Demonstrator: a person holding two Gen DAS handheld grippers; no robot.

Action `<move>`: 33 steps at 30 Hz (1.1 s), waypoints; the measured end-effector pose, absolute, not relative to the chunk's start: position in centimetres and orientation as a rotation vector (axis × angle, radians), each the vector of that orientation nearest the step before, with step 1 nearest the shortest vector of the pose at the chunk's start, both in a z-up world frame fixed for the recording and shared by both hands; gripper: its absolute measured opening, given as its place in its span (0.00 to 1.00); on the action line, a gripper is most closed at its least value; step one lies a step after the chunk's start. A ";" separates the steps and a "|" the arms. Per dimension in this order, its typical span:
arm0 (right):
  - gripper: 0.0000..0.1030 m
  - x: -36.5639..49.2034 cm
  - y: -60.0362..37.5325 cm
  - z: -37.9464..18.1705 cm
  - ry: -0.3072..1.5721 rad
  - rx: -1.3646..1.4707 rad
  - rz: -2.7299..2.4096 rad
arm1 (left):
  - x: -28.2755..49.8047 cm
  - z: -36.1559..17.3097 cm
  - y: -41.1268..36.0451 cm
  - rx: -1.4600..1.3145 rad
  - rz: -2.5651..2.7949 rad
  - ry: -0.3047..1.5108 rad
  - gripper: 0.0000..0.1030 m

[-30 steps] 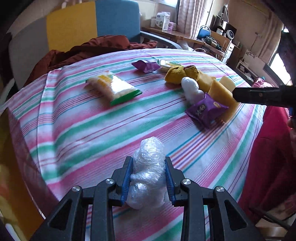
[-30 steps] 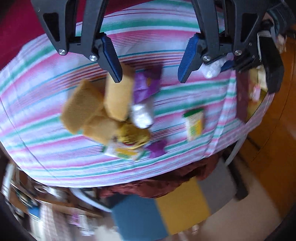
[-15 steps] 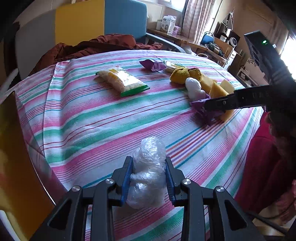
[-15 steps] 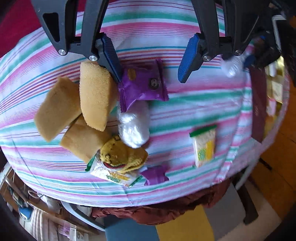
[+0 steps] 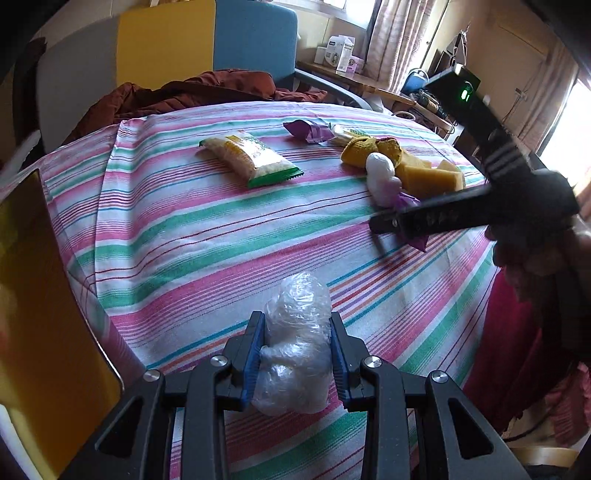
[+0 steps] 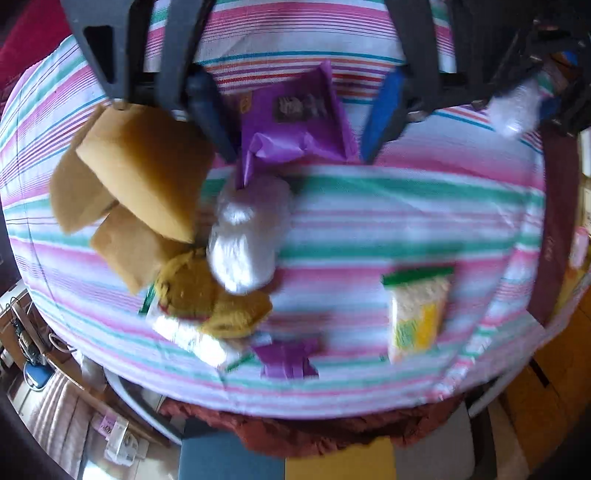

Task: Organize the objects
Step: 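Grasp the plastic-wrapped bundle with the left gripper while the right gripper grasps the purple packet, then drop purple packet in tray with right gripper while left gripper releases plastic bundle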

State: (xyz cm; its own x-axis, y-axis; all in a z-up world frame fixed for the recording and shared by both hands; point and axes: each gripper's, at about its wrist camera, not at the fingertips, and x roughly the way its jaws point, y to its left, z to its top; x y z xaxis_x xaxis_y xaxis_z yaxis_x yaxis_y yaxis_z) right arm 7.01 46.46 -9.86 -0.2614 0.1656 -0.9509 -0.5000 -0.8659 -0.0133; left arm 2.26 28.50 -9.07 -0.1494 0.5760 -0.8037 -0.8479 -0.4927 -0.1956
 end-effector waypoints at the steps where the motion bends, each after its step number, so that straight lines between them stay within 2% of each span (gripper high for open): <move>1: 0.45 7.2 46.3 -9.8 0.407 -1.572 2.179 | 2.3 -9.1 28.4 -1.075 1.813 0.375 0.33; 10: 0.43 9.5 44.5 -6.3 0.435 -1.461 2.310 | 2.4 -8.4 27.7 -1.056 1.831 0.368 0.33; 16: 0.43 9.4 42.2 -3.0 0.421 -1.389 2.421 | 2.4 -5.8 25.7 -1.019 1.883 0.307 0.33; 26: 0.43 5.9 37.2 0.1 0.383 -1.353 2.621 | 0.3 0.1 18.7 -0.935 2.179 0.203 0.33; 33: 0.43 2.3 31.9 0.7 0.325 -1.404 2.764 | -1.6 1.5 13.2 -0.932 2.360 0.152 0.33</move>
